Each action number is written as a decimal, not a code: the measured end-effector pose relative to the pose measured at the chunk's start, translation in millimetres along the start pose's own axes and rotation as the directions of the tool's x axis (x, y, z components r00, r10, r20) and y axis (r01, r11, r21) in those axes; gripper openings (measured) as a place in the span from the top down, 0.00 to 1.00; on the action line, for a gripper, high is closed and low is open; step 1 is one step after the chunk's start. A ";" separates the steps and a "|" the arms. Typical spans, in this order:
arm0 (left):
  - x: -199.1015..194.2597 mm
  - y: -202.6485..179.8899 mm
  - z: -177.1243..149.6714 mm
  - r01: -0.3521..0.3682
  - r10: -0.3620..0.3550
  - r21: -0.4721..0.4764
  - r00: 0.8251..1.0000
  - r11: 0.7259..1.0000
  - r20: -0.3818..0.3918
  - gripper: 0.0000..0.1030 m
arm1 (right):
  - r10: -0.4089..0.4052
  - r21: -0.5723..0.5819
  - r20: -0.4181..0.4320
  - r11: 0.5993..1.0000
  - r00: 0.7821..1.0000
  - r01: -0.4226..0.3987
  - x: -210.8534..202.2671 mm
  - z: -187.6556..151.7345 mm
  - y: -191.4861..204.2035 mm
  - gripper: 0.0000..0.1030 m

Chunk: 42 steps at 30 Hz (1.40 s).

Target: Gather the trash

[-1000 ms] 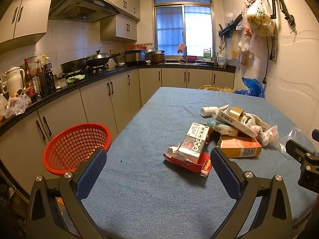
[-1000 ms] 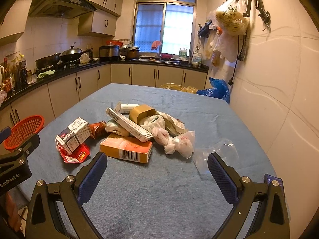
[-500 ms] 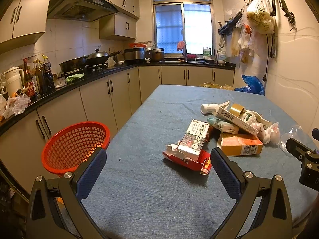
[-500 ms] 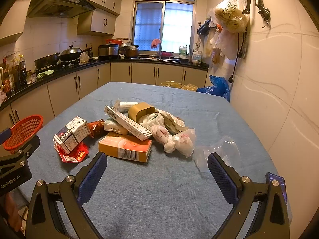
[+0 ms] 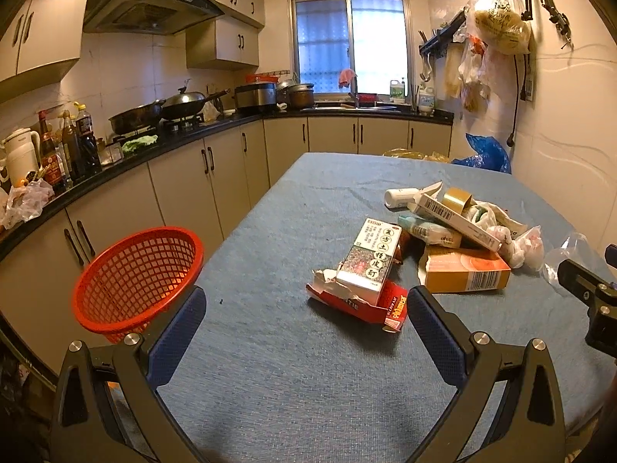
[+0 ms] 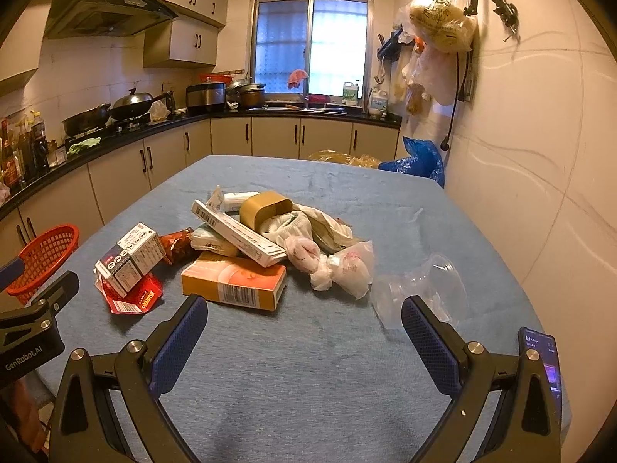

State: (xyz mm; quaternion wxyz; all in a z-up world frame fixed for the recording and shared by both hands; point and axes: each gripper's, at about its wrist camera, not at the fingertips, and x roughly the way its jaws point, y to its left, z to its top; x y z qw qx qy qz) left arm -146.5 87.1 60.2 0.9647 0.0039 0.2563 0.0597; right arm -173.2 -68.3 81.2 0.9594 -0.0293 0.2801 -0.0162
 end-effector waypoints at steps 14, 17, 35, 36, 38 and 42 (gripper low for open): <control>69.8 17.2 23.5 0.152 -0.184 -0.143 0.949 0.978 -0.255 0.21 | -0.006 0.229 -0.028 0.973 1.000 0.013 6.5 18.1 -83.9 0.04; 81.0 3.1 33.4 0.174 -0.190 -0.084 0.946 0.981 -0.264 0.25 | -0.002 0.275 -0.045 0.961 0.999 0.014 11.3 19.9 -104.2 0.06; 122.8 -35.6 38.7 0.176 -0.144 0.085 0.946 0.981 -0.290 0.68 | 0.123 0.432 -0.204 0.901 0.971 -0.023 77.2 8.4 -158.9 0.28; 121.2 -34.0 39.6 0.174 -0.145 0.081 0.949 0.981 -0.280 0.68 | 0.120 0.416 -0.210 0.909 0.970 -0.022 77.6 8.2 -155.9 0.39; 115.4 -30.5 42.5 0.181 -0.158 0.066 0.952 0.981 -0.261 0.68 | 0.131 0.408 -0.222 0.912 0.966 -0.030 80.2 8.9 -154.5 0.69; 107.8 -29.6 46.0 0.196 -0.179 0.048 0.954 0.979 -0.239 0.68 | 0.144 0.392 -0.223 0.919 0.964 -0.047 78.3 6.6 -149.1 0.90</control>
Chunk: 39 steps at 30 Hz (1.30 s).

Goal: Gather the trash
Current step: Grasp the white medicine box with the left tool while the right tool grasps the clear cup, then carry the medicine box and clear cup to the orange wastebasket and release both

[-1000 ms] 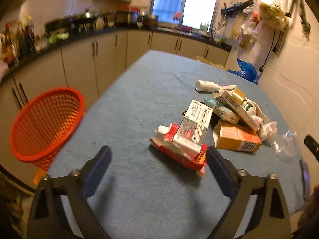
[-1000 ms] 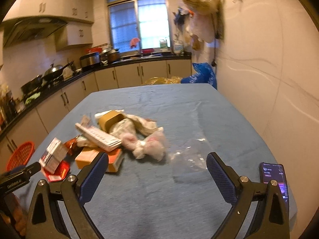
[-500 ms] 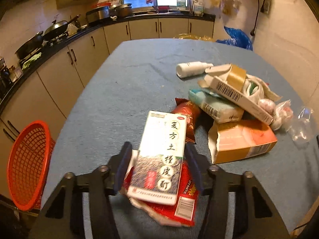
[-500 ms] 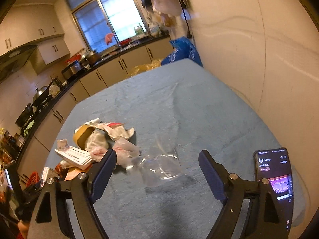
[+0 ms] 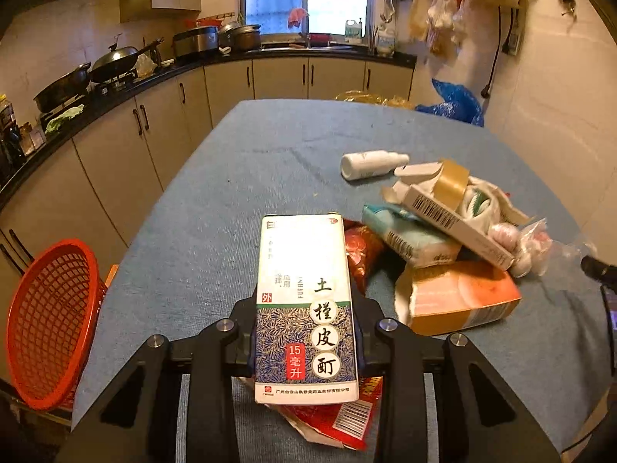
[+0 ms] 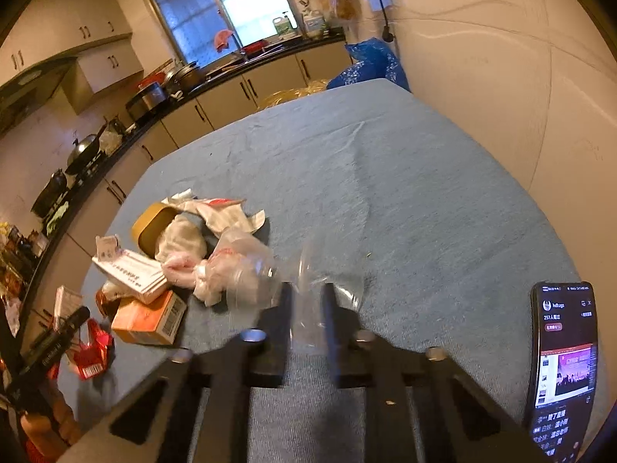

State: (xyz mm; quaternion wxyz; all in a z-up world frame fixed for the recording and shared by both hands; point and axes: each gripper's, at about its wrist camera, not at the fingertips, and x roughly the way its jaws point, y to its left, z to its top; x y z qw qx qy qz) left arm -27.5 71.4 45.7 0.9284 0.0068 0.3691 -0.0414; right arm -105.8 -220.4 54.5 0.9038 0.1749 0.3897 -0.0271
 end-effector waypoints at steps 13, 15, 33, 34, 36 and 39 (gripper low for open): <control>-35.1 -2.0 7.0 0.039 -0.037 -0.013 0.996 0.999 0.085 0.68 | 0.028 -0.037 0.147 0.999 0.989 -0.023 -49.6 1.6 20.3 0.93; -39.9 -3.1 8.5 0.044 -0.043 -0.012 0.995 0.999 0.092 0.68 | 0.045 -0.044 0.163 0.998 0.986 -0.038 -55.7 1.4 24.6 0.93; -70.3 33.8 2.4 0.017 -0.008 -0.073 0.993 0.997 0.120 0.68 | 0.276 -0.213 0.056 0.942 0.959 -0.259 -47.3 -17.2 129.7 0.93; -70.9 36.3 1.8 0.013 -0.004 -0.077 0.993 0.997 0.120 0.68 | 0.281 -0.217 0.052 0.940 0.958 -0.264 -45.5 -17.2 132.4 0.93; -73.8 47.5 -0.1 0.000 0.011 -0.096 0.993 0.995 0.121 0.68 | 0.295 -0.233 0.040 0.932 0.955 -0.278 -41.7 -18.2 144.8 0.93; -77.3 62.7 -1.4 -0.016 0.031 -0.120 0.992 0.993 0.121 0.68 | 0.319 -0.249 0.011 0.919 0.948 -0.306 -36.3 -20.8 161.1 0.93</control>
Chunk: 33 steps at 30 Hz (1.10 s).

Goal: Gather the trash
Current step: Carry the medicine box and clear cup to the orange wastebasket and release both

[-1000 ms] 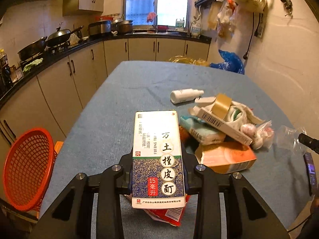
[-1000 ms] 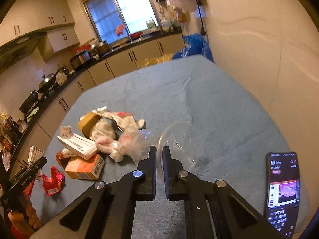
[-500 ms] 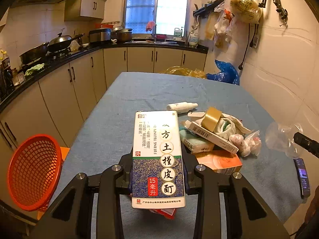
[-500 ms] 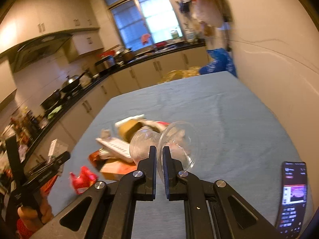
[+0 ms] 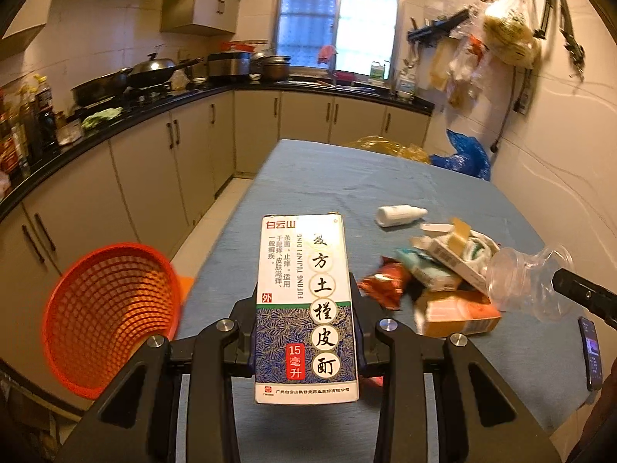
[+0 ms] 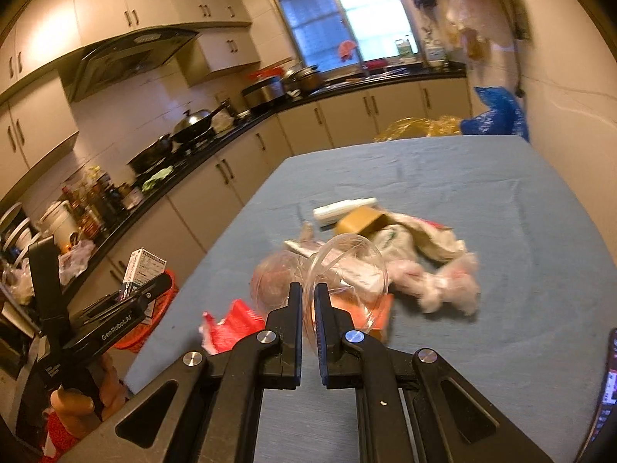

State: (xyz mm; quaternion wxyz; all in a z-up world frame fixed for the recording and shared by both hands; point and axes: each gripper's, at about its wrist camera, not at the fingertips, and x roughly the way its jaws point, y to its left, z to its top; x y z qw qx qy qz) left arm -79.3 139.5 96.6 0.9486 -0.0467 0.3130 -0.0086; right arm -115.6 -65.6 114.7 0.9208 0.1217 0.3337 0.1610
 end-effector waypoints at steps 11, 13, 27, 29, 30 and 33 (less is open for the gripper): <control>-16.6 91.7 -5.9 -0.156 0.157 -0.111 0.988 0.982 -0.001 0.68 | 0.148 -0.102 -0.098 0.982 0.984 -0.158 49.6 9.9 76.8 0.93; -18.0 111.2 -8.1 -0.181 0.181 -0.137 0.983 0.974 -0.012 0.68 | 0.176 -0.116 -0.121 0.975 0.977 -0.190 59.9 10.8 92.8 0.93; -3.9 190.9 -31.4 -0.264 0.244 -0.234 0.964 0.936 -0.109 0.67 | 0.291 -0.188 -0.313 0.914 0.904 -0.359 161.1 7.3 219.9 0.93; -1.5 197.3 -34.8 -0.267 0.244 -0.244 0.962 0.932 -0.118 0.67 | 0.286 -0.195 -0.326 0.912 0.901 -0.360 172.1 5.8 229.5 0.93; -0.4 200.3 -36.1 -0.269 0.246 -0.248 0.962 0.930 -0.120 0.67 | 0.282 -0.198 -0.335 0.912 0.899 -0.360 180.8 5.0 235.9 0.93; 1.1 204.5 -37.1 -0.267 0.243 -0.256 0.963 0.929 -0.120 0.68 | 0.272 -0.202 -0.364 0.911 0.891 -0.360 200.6 3.2 247.7 0.93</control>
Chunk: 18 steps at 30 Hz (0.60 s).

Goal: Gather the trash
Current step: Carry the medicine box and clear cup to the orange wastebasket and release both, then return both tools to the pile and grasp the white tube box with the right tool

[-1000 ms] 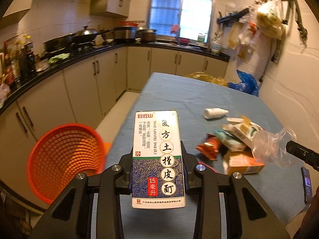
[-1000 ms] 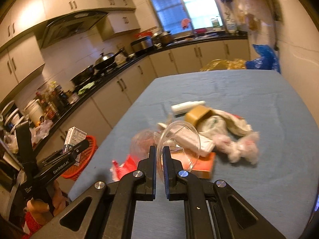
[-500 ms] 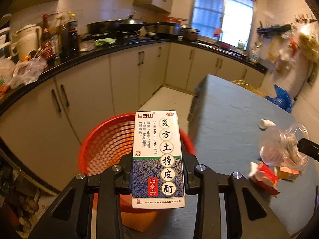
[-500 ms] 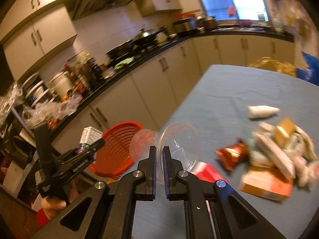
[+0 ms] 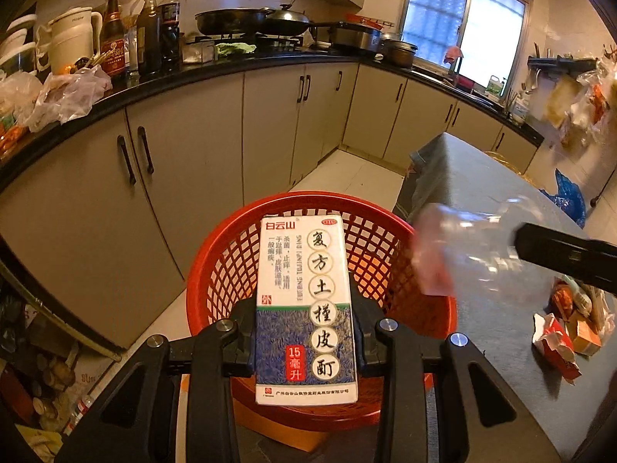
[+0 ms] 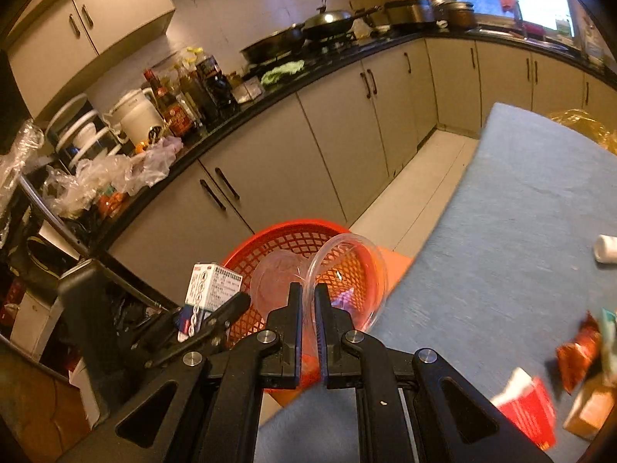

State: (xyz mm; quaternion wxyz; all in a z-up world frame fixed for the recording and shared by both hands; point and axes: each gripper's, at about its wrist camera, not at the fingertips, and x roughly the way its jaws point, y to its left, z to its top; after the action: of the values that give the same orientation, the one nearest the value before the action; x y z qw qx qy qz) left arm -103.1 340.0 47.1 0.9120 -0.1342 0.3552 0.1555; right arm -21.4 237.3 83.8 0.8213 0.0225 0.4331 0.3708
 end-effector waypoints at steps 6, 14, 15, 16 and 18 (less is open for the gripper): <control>2.9 2.1 0.7 0.003 -0.003 0.002 1.000 1.000 0.006 0.51 | 0.010 0.017 -0.013 1.000 1.000 -0.010 17.0 3.1 1.4 0.75; -5.1 -7.1 -1.0 0.035 -0.035 0.006 0.999 0.999 0.011 0.48 | 0.016 0.028 0.038 0.999 0.999 -0.017 -12.8 -4.6 -8.3 0.70; -7.6 -11.0 -1.6 0.040 -0.040 0.014 0.999 0.999 0.015 0.47 | 0.016 0.040 0.046 0.999 0.999 -0.018 -18.9 -8.2 -12.8 0.70; -9.6 -14.9 -2.0 0.045 -0.045 0.020 0.999 0.999 0.017 0.47 | 0.017 0.047 0.049 0.999 0.999 -0.020 -22.9 -10.5 -16.1 0.70; -13.6 -24.7 -4.1 0.057 -0.057 0.035 0.998 0.998 0.020 0.46 | 0.014 0.062 0.055 0.998 0.998 -0.017 -34.7 -19.1 -26.3 0.70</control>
State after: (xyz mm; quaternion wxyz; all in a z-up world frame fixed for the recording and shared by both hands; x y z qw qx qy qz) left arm -105.7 313.3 56.9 0.9219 -0.1267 0.3441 0.1247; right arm -32.0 190.9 86.6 0.8287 0.0618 0.4217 0.3627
